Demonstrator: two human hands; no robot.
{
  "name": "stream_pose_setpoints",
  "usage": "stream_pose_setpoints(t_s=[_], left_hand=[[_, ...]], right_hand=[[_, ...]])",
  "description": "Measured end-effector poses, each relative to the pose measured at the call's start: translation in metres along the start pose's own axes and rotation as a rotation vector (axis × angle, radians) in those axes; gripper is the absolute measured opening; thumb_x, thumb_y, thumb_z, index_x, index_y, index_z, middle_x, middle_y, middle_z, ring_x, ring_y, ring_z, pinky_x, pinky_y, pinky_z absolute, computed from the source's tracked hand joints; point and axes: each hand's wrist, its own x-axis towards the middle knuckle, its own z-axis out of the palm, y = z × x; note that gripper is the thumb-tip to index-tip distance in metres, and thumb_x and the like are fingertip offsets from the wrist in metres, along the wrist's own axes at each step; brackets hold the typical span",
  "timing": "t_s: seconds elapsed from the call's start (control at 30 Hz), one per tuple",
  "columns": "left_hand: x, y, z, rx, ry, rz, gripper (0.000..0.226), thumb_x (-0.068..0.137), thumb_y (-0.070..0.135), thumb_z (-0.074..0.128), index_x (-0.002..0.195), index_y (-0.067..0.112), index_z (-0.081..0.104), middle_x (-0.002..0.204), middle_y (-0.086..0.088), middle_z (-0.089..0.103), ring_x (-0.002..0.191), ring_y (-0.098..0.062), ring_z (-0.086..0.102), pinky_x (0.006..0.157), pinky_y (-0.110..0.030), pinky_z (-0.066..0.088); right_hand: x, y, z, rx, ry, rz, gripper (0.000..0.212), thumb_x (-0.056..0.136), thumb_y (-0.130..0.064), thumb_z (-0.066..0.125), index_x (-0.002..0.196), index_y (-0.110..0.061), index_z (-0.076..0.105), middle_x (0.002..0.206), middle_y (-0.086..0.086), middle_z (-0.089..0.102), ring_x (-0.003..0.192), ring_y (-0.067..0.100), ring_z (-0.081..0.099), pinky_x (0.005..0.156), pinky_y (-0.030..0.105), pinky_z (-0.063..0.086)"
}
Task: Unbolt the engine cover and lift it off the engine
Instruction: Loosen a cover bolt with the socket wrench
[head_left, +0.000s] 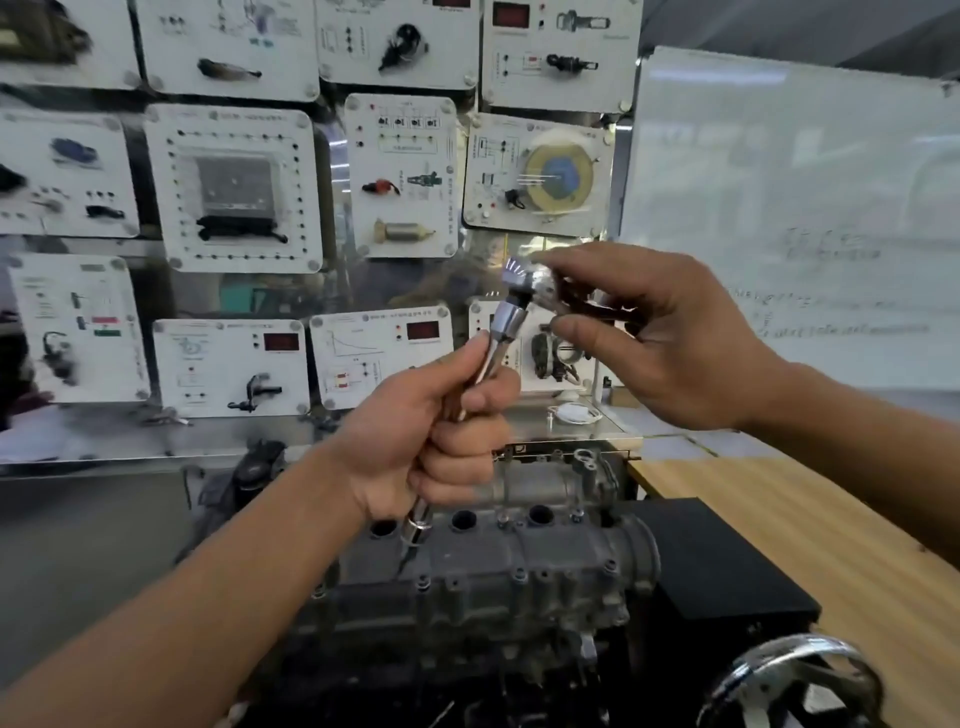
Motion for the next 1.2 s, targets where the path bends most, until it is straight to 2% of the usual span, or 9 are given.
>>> stream_pose_setpoints(t_s=[0.1, 0.2, 0.3, 0.37, 0.5, 0.6, 0.67, 0.83, 1.2], left_hand=[[-0.004, 0.004, -0.010, 0.339, 0.272, 0.121, 0.044, 0.090, 0.062, 0.045, 0.066, 0.025, 0.048, 0.050, 0.011, 0.026, 0.038, -0.005, 0.020, 0.035, -0.013, 0.020], [0.006, -0.004, -0.028, 0.970, 0.725, 0.378, 0.045, 0.098, 0.055, 0.040, 0.064, 0.026, 0.044, 0.049, 0.013, 0.034, 0.040, -0.003, 0.028, 0.040, -0.016, 0.026], [0.021, -0.022, -0.047, 1.363, 0.949, 0.545, 0.037, 0.105, 0.035, 0.040, 0.074, 0.017, 0.048, 0.056, 0.011, 0.039, 0.049, -0.004, 0.036, 0.047, -0.017, 0.030], [0.026, -0.030, -0.058, 1.295, 0.955, 0.558, 0.034, 0.105, 0.033, 0.038, 0.077, 0.015, 0.047, 0.058, 0.008, 0.040, 0.051, -0.005, 0.036, 0.049, -0.018, 0.031], [0.022, -0.028, -0.070, 0.916, 0.843, 0.568, 0.030, 0.107, 0.029, 0.036, 0.081, 0.019, 0.046, 0.061, 0.007, 0.038, 0.051, -0.005, 0.034, 0.046, -0.021, 0.031], [0.021, -0.030, -0.072, 0.790, 0.816, 0.600, 0.030, 0.108, 0.028, 0.035, 0.081, 0.017, 0.044, 0.058, 0.010, 0.037, 0.049, -0.004, 0.032, 0.045, -0.018, 0.031], [0.023, -0.034, -0.072, 0.780, 0.825, 0.618, 0.030, 0.107, 0.030, 0.035, 0.082, 0.015, 0.042, 0.058, 0.011, 0.038, 0.050, -0.006, 0.032, 0.047, -0.019, 0.032], [0.023, -0.044, -0.076, 0.803, 0.815, 0.633, 0.031, 0.106, 0.033, 0.034, 0.085, 0.013, 0.043, 0.059, 0.012, 0.041, 0.053, -0.004, 0.034, 0.051, -0.016, 0.035], [0.018, -0.059, -0.088, 0.797, 0.857, 0.620, 0.032, 0.105, 0.035, 0.036, 0.084, 0.013, 0.044, 0.063, 0.009, 0.037, 0.054, -0.003, 0.033, 0.052, -0.015, 0.036]], right_hand=[[0.006, 0.002, 0.011, -0.088, -0.029, 0.014, 0.042, 0.092, -0.001, 0.066, 0.132, -0.005, 0.058, 0.109, 0.002, 0.067, 0.095, 0.009, 0.062, 0.086, 0.016, 0.047], [0.017, -0.003, 0.017, -0.147, -0.203, 0.193, 0.043, 0.094, -0.012, 0.065, 0.136, -0.012, 0.056, 0.109, -0.008, 0.066, 0.090, -0.001, 0.061, 0.086, 0.016, 0.047], [0.045, -0.009, 0.028, -0.145, -0.481, 0.464, 0.024, 0.095, -0.028, 0.063, 0.114, -0.012, 0.060, 0.087, 0.001, 0.071, 0.067, 0.006, 0.067, 0.058, 0.022, 0.054], [0.065, -0.005, 0.039, -0.153, -0.513, 0.615, 0.026, 0.094, -0.027, 0.065, 0.104, -0.003, 0.066, 0.073, 0.011, 0.071, 0.052, 0.011, 0.061, 0.045, 0.024, 0.048], [0.091, 0.008, 0.048, -0.353, -0.632, 0.315, 0.040, 0.095, -0.035, 0.063, 0.124, -0.008, 0.065, 0.097, 0.004, 0.072, 0.079, 0.015, 0.067, 0.079, 0.034, 0.055], [0.098, 0.014, 0.044, -0.257, -0.714, 0.202, 0.047, 0.095, -0.032, 0.063, 0.136, -0.012, 0.056, 0.090, -0.018, 0.063, 0.078, -0.011, 0.062, 0.071, 0.008, 0.047], [0.101, 0.020, 0.043, -0.229, -0.729, 0.160, 0.048, 0.094, -0.030, 0.066, 0.138, -0.015, 0.055, 0.089, -0.028, 0.057, 0.074, -0.019, 0.057, 0.069, 0.004, 0.041], [0.097, 0.027, 0.047, -0.138, -0.790, 0.151, 0.043, 0.093, -0.026, 0.067, 0.134, -0.018, 0.057, 0.106, 0.004, 0.071, 0.092, 0.022, 0.069, 0.085, 0.047, 0.055], [0.089, 0.025, 0.068, -0.150, -0.776, 0.224, 0.050, 0.094, -0.026, 0.066, 0.140, -0.010, 0.052, 0.093, 0.005, 0.073, 0.076, 0.017, 0.070, 0.071, 0.030, 0.055]])
